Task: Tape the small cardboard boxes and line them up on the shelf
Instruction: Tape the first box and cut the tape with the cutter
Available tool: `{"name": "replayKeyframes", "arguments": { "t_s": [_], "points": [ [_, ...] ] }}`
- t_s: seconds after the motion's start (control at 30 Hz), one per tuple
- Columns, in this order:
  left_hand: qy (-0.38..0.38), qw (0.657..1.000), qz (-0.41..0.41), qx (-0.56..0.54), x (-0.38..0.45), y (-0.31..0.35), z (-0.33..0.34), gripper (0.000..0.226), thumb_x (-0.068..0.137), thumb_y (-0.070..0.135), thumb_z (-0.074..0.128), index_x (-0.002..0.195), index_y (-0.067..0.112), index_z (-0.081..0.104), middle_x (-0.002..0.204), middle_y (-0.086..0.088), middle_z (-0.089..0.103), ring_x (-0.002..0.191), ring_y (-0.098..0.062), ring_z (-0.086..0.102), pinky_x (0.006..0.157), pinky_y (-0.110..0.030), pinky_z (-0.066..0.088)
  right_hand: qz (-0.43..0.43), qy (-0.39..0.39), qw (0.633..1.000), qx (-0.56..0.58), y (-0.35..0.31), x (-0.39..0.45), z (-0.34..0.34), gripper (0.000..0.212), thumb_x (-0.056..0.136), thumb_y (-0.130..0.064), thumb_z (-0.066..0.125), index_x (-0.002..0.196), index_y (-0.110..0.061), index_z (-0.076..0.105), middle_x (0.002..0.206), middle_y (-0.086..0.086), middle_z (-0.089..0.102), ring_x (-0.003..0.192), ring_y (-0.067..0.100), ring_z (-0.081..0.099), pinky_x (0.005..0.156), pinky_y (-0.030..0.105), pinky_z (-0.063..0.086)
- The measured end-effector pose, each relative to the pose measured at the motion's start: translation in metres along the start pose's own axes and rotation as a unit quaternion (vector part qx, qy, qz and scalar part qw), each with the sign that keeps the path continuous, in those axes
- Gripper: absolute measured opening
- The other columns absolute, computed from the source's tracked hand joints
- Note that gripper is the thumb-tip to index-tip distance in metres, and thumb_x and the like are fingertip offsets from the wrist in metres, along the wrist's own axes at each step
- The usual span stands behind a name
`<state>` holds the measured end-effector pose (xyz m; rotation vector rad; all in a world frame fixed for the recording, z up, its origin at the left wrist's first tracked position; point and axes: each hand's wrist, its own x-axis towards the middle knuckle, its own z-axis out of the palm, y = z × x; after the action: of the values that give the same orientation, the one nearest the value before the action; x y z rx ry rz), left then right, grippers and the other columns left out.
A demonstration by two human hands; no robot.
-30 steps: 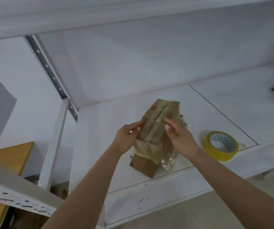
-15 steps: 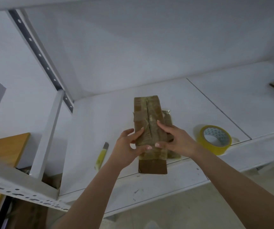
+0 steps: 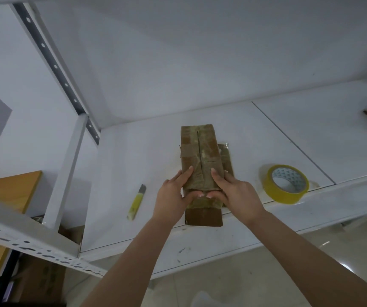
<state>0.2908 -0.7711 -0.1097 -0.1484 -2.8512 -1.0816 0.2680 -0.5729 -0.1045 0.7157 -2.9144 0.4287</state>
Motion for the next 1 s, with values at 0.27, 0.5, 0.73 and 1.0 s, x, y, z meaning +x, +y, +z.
{"name": "replayKeyframes", "arguments": {
  "t_s": [0.27,0.5,0.73,1.0],
  "points": [
    [-0.005,0.965,0.016,-0.262,-0.011,0.001,-0.027,0.072,0.086,0.033,0.067,0.15,0.026,0.036,0.142,0.011,0.051,0.126,-0.01,0.052,0.091,-0.019,0.051,0.039,0.097,0.981,0.164,-0.008,0.009,-0.029,0.059,0.085,-0.04,0.068,0.137,-0.017,0.055,0.113,0.012,0.071,0.085,0.021,0.068,0.078,0.026,0.049],
    [0.088,0.967,0.113,-0.209,0.017,0.033,-0.055,0.066,0.101,0.053,0.019,0.151,0.012,0.029,0.159,-0.003,0.026,0.149,-0.012,0.015,0.121,-0.024,0.016,0.045,0.073,0.947,0.308,-0.015,0.034,-0.072,0.052,0.078,-0.04,0.073,0.124,-0.017,0.066,0.119,-0.002,0.069,0.081,-0.021,0.057,0.079,-0.001,0.04],
    [0.059,0.979,0.076,-0.18,0.027,0.046,-0.052,0.051,0.098,0.05,0.033,0.133,0.014,0.045,0.148,-0.016,0.031,0.145,-0.028,0.024,0.112,-0.023,0.028,0.046,0.097,0.942,0.317,-0.016,0.034,-0.082,0.044,0.078,-0.034,0.076,0.118,-0.016,0.07,0.112,-0.003,0.072,0.078,-0.029,0.053,0.074,-0.003,0.039],
    [0.099,0.981,0.071,-0.15,0.031,0.052,-0.054,0.06,0.09,0.049,0.041,0.128,0.003,0.044,0.133,-0.013,0.044,0.113,-0.014,0.046,0.093,-0.009,0.038,0.119,0.175,0.952,0.219,-0.017,0.033,-0.08,0.063,0.074,-0.058,0.069,0.121,-0.017,0.06,0.077,-0.01,0.064,0.072,0.011,0.062,0.073,0.029,0.051]
  ]
}}
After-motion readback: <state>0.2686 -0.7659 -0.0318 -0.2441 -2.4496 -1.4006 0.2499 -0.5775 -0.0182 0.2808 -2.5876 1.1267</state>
